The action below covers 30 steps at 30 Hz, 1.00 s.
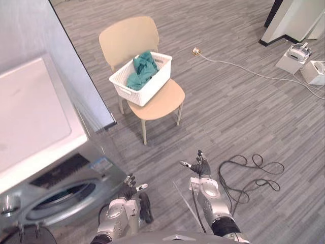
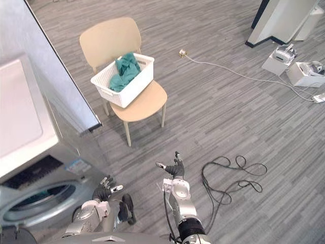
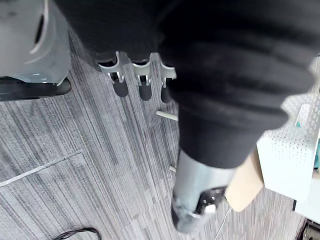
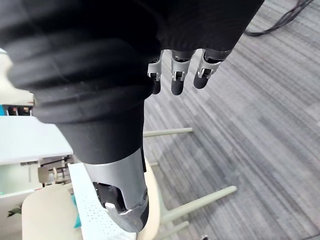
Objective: Pick up the laundry basket with both hands and put the clothes into the washing machine.
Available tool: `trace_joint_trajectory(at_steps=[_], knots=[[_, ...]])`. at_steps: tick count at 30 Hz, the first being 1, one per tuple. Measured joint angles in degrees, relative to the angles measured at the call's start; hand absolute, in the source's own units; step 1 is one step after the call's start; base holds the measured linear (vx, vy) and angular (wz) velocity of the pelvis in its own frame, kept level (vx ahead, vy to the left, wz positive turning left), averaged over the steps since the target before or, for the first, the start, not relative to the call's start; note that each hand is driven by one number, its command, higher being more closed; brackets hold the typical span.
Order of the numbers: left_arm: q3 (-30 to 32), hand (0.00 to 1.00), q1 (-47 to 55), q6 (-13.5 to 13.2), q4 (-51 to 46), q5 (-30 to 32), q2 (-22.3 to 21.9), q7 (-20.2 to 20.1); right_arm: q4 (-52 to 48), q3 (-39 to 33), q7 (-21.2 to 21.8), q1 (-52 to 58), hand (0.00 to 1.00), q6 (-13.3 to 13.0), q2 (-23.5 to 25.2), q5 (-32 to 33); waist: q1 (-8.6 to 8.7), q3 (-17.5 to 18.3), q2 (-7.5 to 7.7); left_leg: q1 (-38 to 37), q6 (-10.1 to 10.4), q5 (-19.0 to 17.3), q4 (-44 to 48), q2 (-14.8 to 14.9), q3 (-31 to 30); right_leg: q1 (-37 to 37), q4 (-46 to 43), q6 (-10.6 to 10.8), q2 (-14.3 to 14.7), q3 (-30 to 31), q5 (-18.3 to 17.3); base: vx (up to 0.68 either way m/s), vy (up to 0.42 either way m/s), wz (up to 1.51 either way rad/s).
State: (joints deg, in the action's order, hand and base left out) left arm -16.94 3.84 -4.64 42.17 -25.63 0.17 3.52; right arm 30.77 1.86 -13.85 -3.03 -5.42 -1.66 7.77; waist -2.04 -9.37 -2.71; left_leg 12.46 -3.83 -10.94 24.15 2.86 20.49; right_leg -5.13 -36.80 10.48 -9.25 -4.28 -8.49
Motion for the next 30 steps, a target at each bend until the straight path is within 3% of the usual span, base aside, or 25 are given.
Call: trace_joint_trajectory(at_steps=[1,2,3,4,5,7,9,10,11,12,13,14,15,16,17,19,21,23,25,26,27,28,30], knots=[[-3.11,0.00,-0.49,0.14,0.11,0.48,1.31,-0.04,0.05,-0.45,0.00,1.22,0.00,0.05,0.38,-1.60,1.32,0.36,0.59,-2.66,0.05,-1.29,-0.31,-1.00,-0.97,4.89,-13.23,4.87,-0.85,2.07,3.61,0.32,0.101,0.44],[-4.42,0.00,-1.03,0.26,0.20,0.89,1.87,-0.04,0.01,-0.42,0.00,1.95,0.00,0.07,0.58,-1.63,1.99,0.52,0.96,-3.69,-0.10,-1.56,-0.35,-1.65,-2.02,7.13,-18.61,4.91,-1.19,2.26,3.49,0.48,0.101,0.85],[-6.61,0.00,-2.84,0.37,0.22,2.76,2.24,0.04,0.02,-0.59,0.07,3.89,0.00,0.25,0.88,-2.08,2.99,0.74,1.50,-7.40,-0.74,-1.91,-1.94,-2.91,-3.91,12.59,-27.44,2.60,-2.37,0.71,1.20,0.39,0.056,0.69],[-7.16,0.00,-3.39,0.37,0.12,3.50,2.14,0.06,0.01,-0.98,0.10,4.42,0.00,0.25,0.99,-2.39,3.08,0.75,1.50,-8.95,-0.74,-1.90,-3.18,-3.23,-4.48,13.95,-28.25,0.82,-2.94,-0.49,0.11,0.44,0.031,0.65],[-8.12,0.00,-4.15,0.36,-0.06,4.24,2.10,0.11,-0.02,-1.60,0.08,5.00,0.00,0.27,1.16,-2.86,3.37,0.79,1.50,-11.13,-0.70,-1.88,-4.94,-3.50,-5.14,15.85,-27.97,-2.34,-3.72,-2.29,-1.95,0.26,-0.019,0.33],[-8.57,0.00,-5.34,0.34,-0.59,5.78,1.89,0.53,-0.26,-2.77,0.02,5.43,0.00,0.27,1.22,-3.04,4.48,0.93,1.38,-14.17,-0.63,-1.84,-7.35,-3.43,-7.08,19.50,-21.66,-5.16,-4.42,-5.34,-5.38,0.26,-0.071,0.40],[-8.48,0.00,-6.11,0.34,-0.67,5.90,1.76,1.20,-0.79,-3.88,-0.11,5.50,0.00,0.22,1.16,-3.04,5.25,0.90,1.15,-15.58,-0.10,-1.84,-8.23,-2.79,-8.27,21.10,-12.40,-5.67,-3.95,-5.45,-6.78,0.27,-0.173,0.36],[-8.36,0.00,-6.46,0.34,-0.67,5.95,1.70,1.24,-0.75,-4.94,-0.41,5.47,0.00,0.22,1.18,-3.03,5.48,0.66,0.51,-16.77,1.05,-1.88,-8.79,-1.29,-8.82,21.09,-1.96,-5.56,-2.29,-4.07,-6.51,0.32,-0.272,0.31],[-8.20,0.00,-6.59,0.30,-0.67,5.94,1.77,1.27,-0.76,-5.59,-0.84,5.52,0.00,0.20,1.24,-3.00,5.47,0.58,-0.13,-17.64,2.50,-2.18,-9.14,0.50,-9.50,20.78,8.22,-5.23,-0.73,-1.92,-3.91,0.27,-0.249,0.21],[-8.13,0.00,-6.59,0.29,-0.65,5.94,1.86,1.29,-0.77,-5.62,-1.37,5.53,0.00,0.19,1.27,-2.99,5.48,0.52,-0.25,-18.30,3.62,-2.60,-9.36,1.42,-9.77,20.67,12.50,-5.11,-0.34,-0.79,-1.95,0.35,-0.377,0.18],[-8.10,0.00,-6.32,0.29,-0.34,5.95,2.26,1.35,-0.78,-6.10,-1.78,5.56,0.00,0.19,1.81,-3.00,5.33,0.52,0.62,-20.01,6.48,-4.14,-9.24,2.76,-10.33,19.42,21.25,-4.44,-0.81,1.62,3.85,0.32,-0.368,0.20],[-8.13,0.00,-6.04,0.29,-0.25,5.97,2.80,1.44,-0.98,-6.54,-1.81,5.80,0.00,0.18,2.40,-3.00,5.46,0.63,1.86,-20.82,8.44,-5.28,-9.23,2.80,-11.06,18.02,25.15,-3.86,-1.70,2.79,6.22,0.37,-0.513,0.19],[-8.22,0.00,-6.03,0.30,0.21,6.04,3.19,1.46,-1.06,-6.66,-1.83,5.90,0.00,0.16,2.70,-3.00,5.49,0.49,2.51,-22.05,10.06,-6.29,-9.07,3.05,-11.33,17.26,25.38,-2.25,-2.32,2.18,11.16,0.23,-0.386,0.24],[-8.28,0.00,-6.01,0.41,2.04,6.14,2.05,1.51,-1.16,-7.06,-1.85,6.13,0.00,0.15,2.05,-3.01,5.62,0.99,0.96,-23.48,11.38,-7.14,-9.53,5.42,-12.59,16.84,23.23,-2.74,-0.20,0.65,13.07,0.29,-0.443,0.20],[-8.42,0.00,-5.91,0.39,2.12,6.21,0.73,1.48,-2.66,-7.95,-2.30,6.37,0.00,0.16,0.90,-3.02,5.46,2.32,-1.82,-23.72,11.25,-6.94,-10.79,7.96,-13.23,17.20,21.99,-3.95,2.20,-0.77,11.11,0.28,-0.377,0.20],[-8.40,0.00,-6.43,0.01,2.28,6.28,0.17,1.54,-5.87,-8.39,-3.63,5.86,0.00,-0.24,0.74,-3.10,5.68,2.15,-3.53,-24.22,12.29,-5.48,-11.30,10.55,-14.93,17.48,18.81,-5.48,3.99,-2.91,8.07,0.28,-0.383,0.32],[-8.05,0.00,-6.12,-0.43,2.51,5.77,0.25,1.63,-6.57,-8.35,-4.21,5.58,0.00,-0.42,1.02,-3.31,5.47,2.41,-3.05,-20.87,11.51,-4.00,-4.82,12.02,-18.30,16.40,17.36,-6.55,4.40,-5.43,5.49,0.16,-0.296,0.58],[-7.66,0.00,-5.51,-0.90,2.42,4.36,0.65,1.90,-7.39,-7.73,-4.70,4.20,0.00,-0.53,1.34,-3.64,5.05,2.39,-3.68,-11.39,7.93,-0.93,10.62,13.87,-21.90,14.18,19.97,-7.38,5.73,-8.09,5.23,0.12,-0.242,0.50],[-6.29,0.00,-2.87,-0.49,2.67,3.16,1.09,1.91,-7.59,-6.38,-6.47,2.01,0.00,-0.52,1.62,-3.91,2.97,0.99,-3.30,-5.02,5.26,8.27,22.72,17.05,-21.92,9.70,23.14,-9.22,8.06,-10.38,5.53,0.15,-0.221,0.26],[-5.71,0.00,-2.47,-0.35,3.00,3.20,1.22,1.90,-7.90,-6.38,-6.78,1.55,0.00,-0.47,1.78,-4.48,2.44,0.58,-3.10,-4.72,5.10,10.25,23.67,17.59,-21.78,8.37,23.77,-9.59,8.21,-10.89,5.27,0.18,-0.189,0.43],[-5.63,0.00,-2.28,-0.16,3.74,3.32,1.55,1.94,-9.83,-6.54,-7.98,0.83,0.00,-0.36,2.14,-6.28,2.02,0.00,-2.18,-3.01,4.14,10.86,26.06,18.58,-20.14,6.73,25.13,-9.95,7.85,-12.46,4.84,0.18,-0.150,0.75],[-5.67,0.00,-2.44,-0.05,3.65,3.73,1.20,1.95,-12.50,-6.82,-9.23,-0.54,0.00,-0.39,1.78,-8.07,2.27,-0.05,-2.08,-0.51,3.95,7.14,27.47,18.67,-16.90,5.37,27.00,-9.91,6.97,-13.93,4.89,0.20,-0.121,0.82],[-5.69,0.00,-2.61,-0.06,3.41,4.78,0.77,1.98,-14.68,-7.03,-10.38,-2.27,0.00,-0.57,1.03,-9.13,2.43,-0.22,-1.77,0.63,4.16,3.07,24.75,17.47,-10.90,3.98,28.92,-9.68,5.41,-15.74,5.18,0.19,-0.011,0.82]])
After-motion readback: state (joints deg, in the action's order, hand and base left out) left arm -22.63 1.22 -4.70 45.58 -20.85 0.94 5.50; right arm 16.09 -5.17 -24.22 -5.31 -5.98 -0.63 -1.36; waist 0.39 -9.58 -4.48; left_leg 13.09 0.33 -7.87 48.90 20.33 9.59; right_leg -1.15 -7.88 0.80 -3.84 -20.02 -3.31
